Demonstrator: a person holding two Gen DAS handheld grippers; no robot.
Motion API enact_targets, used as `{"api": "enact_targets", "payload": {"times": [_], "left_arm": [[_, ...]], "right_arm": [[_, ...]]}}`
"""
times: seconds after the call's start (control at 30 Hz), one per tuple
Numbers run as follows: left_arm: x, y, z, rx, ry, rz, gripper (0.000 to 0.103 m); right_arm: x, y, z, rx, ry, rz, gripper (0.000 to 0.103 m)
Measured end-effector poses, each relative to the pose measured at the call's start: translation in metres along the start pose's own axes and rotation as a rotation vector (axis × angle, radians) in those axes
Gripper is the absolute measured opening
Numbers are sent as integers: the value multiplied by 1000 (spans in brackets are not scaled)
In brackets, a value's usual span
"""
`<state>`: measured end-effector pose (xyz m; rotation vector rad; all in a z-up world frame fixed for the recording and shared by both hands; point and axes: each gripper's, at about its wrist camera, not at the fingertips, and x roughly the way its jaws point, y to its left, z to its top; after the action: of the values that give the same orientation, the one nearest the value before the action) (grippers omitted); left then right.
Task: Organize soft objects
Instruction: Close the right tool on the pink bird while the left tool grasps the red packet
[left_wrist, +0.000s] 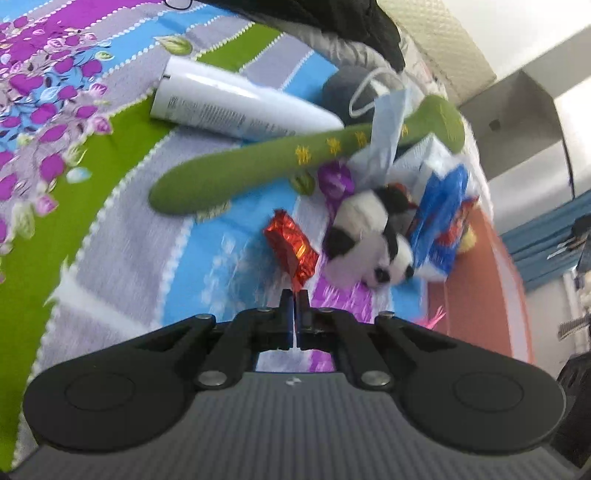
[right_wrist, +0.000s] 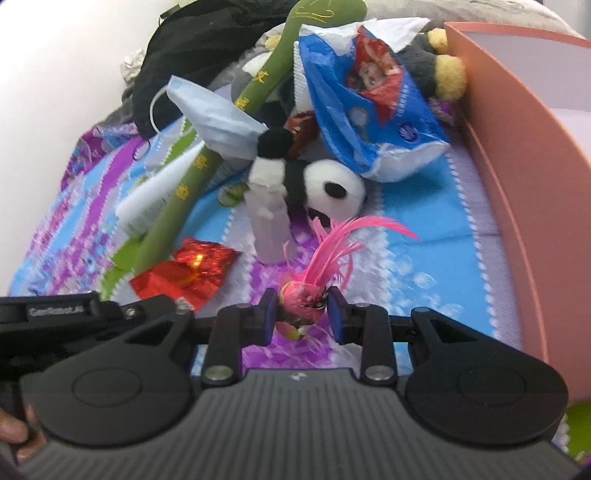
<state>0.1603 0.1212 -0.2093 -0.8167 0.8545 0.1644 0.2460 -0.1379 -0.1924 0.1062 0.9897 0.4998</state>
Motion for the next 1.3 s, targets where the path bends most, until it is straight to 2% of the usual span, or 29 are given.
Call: {"api": "enact_targets", "payload": {"times": [0.37,0.4,0.47,0.5,0.53,0.6,0.7,0.97,1.23,1.3], "left_arm": [[-21,-6,-28,119,57,79,3],[-21,-7,-29,132,62,89,8],[-22,-7,-30,163,74,116,30],[-23,-8,-31,176,78,134,50],[-25,-8,-31,190,72,151,56],[-31,-10,-32,235,47,178,57],[-34,-16,-29,308,31,206,57],[-3,-34,-11,409,13,234,64],[28,-46,-12,485,20,271,64],[31,-46,-13,495,15,284,64]], "right_arm": [[-14,-4,-17,-104,-18,-71,33],[-13,-4,-16,-107,-18,-75,33],[-13,-5,-17,-109,-17,-77,35],[-12,-5,-17,-110,-15,-80,35],[-11,-6,-17,-109,-11,-83,37],[-9,-7,-18,-109,-8,-81,45],[-7,-7,-19,-106,-12,-77,49],[-5,-10,-17,-88,-50,-117,51],[3,-13,-20,-87,-30,-74,50],[7,-13,-22,-83,-19,-66,46]]}}
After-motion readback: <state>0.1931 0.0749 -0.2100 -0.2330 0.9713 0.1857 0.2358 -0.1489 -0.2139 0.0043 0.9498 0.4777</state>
